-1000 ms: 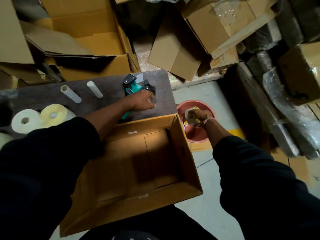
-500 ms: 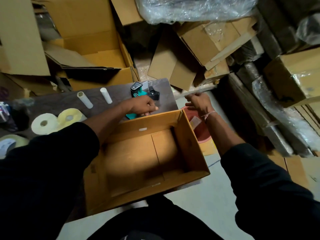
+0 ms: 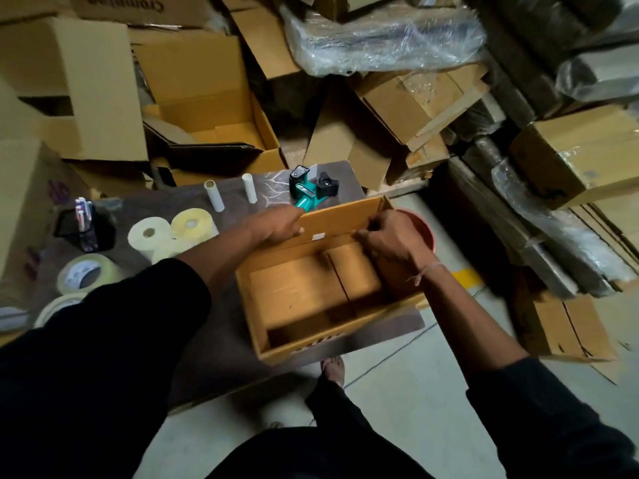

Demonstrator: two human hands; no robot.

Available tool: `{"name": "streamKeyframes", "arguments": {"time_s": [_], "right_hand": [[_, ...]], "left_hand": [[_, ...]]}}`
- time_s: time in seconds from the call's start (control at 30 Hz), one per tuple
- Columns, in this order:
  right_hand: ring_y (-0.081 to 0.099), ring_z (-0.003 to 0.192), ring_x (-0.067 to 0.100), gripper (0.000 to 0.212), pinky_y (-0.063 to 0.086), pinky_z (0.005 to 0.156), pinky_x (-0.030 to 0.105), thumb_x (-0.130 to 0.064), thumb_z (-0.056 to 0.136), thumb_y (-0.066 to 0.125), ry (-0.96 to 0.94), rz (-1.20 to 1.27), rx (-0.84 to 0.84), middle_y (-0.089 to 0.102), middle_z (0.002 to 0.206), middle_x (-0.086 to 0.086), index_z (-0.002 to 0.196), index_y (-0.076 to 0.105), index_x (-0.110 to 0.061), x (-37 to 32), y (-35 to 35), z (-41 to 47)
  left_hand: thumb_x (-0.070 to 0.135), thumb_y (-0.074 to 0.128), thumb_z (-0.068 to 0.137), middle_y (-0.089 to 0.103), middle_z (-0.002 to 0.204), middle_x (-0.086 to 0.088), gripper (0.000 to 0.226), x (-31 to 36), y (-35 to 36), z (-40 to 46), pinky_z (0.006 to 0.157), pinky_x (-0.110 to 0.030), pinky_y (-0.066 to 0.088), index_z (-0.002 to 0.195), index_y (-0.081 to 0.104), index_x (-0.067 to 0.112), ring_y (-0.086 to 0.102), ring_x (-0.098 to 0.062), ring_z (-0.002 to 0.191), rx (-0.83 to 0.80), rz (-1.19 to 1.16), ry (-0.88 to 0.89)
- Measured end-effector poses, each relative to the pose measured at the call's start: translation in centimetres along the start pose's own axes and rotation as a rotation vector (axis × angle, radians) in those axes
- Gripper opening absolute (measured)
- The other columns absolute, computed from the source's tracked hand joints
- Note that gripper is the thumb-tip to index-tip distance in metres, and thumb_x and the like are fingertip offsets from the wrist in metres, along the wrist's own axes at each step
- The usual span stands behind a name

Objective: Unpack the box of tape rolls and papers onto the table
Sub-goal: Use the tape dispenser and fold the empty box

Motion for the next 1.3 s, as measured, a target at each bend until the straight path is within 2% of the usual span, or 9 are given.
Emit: {"name": "streamKeyframes", "arguments": {"time_s": [0.17, 0.33, 0.43, 0.67, 0.87, 1.0, 1.07, 1.17, 1.3], "right_hand": [[0.069, 0.076, 0.026, 0.033, 0.057, 0.071, 0.035, -0.044, 0.089, 0.07, 0.194, -0.344, -0.095, 0.071, 0.08, 0.006, 0.095, 0.066, -0.012, 2.8, 2.4, -4.6], [0.065, 0.096, 0.033, 0.011, 0.052, 0.074, 0.038, -0.023, 0.094, 0.062, 0.255, -0.49, 0.196, 0.066, 0.109, 0.009, 0.102, 0.064, -0.016, 7.3, 0.7, -6.7], [0.064, 0.088, 0.041, 0.016, 0.048, 0.067, 0.039, -0.016, 0.095, 0.056, 0.259, -0.526, 0.405, 0.047, 0.122, 0.018, 0.111, 0.056, -0.011, 9.2, -0.6, -8.3], [0.063, 0.095, 0.035, 0.045, 0.057, 0.083, 0.047, -0.015, 0.087, 0.068, 0.391, -0.323, 0.487, 0.057, 0.114, 0.017, 0.129, 0.051, -0.013, 16.9, -6.5, -11.1], [0.063, 0.089, 0.033, 0.034, 0.057, 0.08, 0.051, -0.016, 0.088, 0.063, 0.426, -0.27, 0.634, 0.059, 0.105, 0.013, 0.12, 0.052, -0.021, 25.4, -14.8, -13.7], [0.061, 0.094, 0.033, 0.033, 0.054, 0.08, 0.044, -0.017, 0.093, 0.059, 0.428, -0.295, 0.611, 0.058, 0.109, 0.014, 0.125, 0.052, -0.02, 31.4, -19.3, -13.7], [0.061, 0.1, 0.036, 0.036, 0.049, 0.081, 0.042, -0.018, 0.094, 0.057, 0.433, -0.297, 0.547, 0.059, 0.115, 0.016, 0.13, 0.052, -0.018, 34.7, -21.0, -12.9], [0.059, 0.108, 0.039, 0.04, 0.048, 0.086, 0.043, -0.019, 0.095, 0.056, 0.433, -0.275, 0.428, 0.059, 0.121, 0.02, 0.135, 0.051, -0.015, 39.7, -22.5, -11.4], [0.062, 0.106, 0.038, 0.036, 0.048, 0.082, 0.039, -0.021, 0.096, 0.055, 0.474, -0.181, 0.321, 0.063, 0.119, 0.02, 0.131, 0.054, -0.013, 45.9, -21.8, -9.7]], "left_hand": [[0.038, 0.054, 0.1, 0.061, 0.131, -0.011, 0.037, 0.6, 1.9, -1.9, 0.096, -0.045, 0.05, 0.132, 0.052, 0.018, 0.059, -0.028, 0.117, 0.056, -0.026, -0.03], [0.036, 0.052, 0.101, 0.062, 0.128, -0.012, 0.036, 2.7, 3.5, -3.0, 0.097, -0.045, 0.05, 0.131, 0.053, 0.017, 0.06, -0.032, 0.117, 0.136, -0.111, -0.093], [0.035, 0.05, 0.102, 0.062, 0.127, -0.011, 0.035, 4.5, 4.2, -3.5, 0.093, -0.044, 0.051, 0.131, 0.055, 0.017, 0.061, -0.03, 0.114, 0.163, -0.209, -0.1], [0.03, 0.049, 0.102, 0.062, 0.119, -0.005, 0.03, 15.0, 4.0, -2.7, 0.077, -0.034, 0.044, 0.128, 0.055, 0.016, 0.057, -0.019, 0.097, 0.22, -0.304, 0.042], [0.032, 0.052, 0.094, 0.065, 0.121, -0.004, 0.035, 27.2, 5.6, 0.6, 0.094, -0.04, 0.052, 0.127, 0.057, 0.021, 0.064, -0.024, 0.112, 0.143, -0.355, 0.161], [0.026, 0.05, 0.097, 0.057, 0.135, -0.013, 0.049, 33.7, 9.3, 4.3, 0.111, -0.053, 0.04, 0.141, 0.037, 0.012, 0.051, -0.037, 0.132, 0.035, -0.339, 0.081], [0.021, 0.045, 0.1, 0.054, 0.138, -0.011, 0.048, 36.9, 10.7, 5.2, 0.118, -0.047, 0.03, 0.145, 0.03, 0.01, 0.045, -0.033, 0.137, 0.013, -0.313, 0.025], [0.015, 0.041, 0.102, 0.05, 0.141, -0.006, 0.042, 40.3, 13.6, 6.6, 0.112, -0.038, 0.03, 0.143, 0.034, 0.007, 0.048, -0.024, 0.134, -0.025, -0.293, -0.062], [0.007, 0.043, 0.095, 0.054, 0.136, -0.023, 0.047, 43.1, 18.2, 9.7, 0.102, -0.048, 0.043, 0.139, 0.03, 0.0, 0.052, -0.04, 0.126, -0.055, -0.221, -0.066]]}}
Point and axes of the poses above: each hand's wrist, its own z-axis towards the middle knuckle, its own y-axis out of the palm, x = y × z, the point moved 6 cm from there along z, towards the middle knuckle
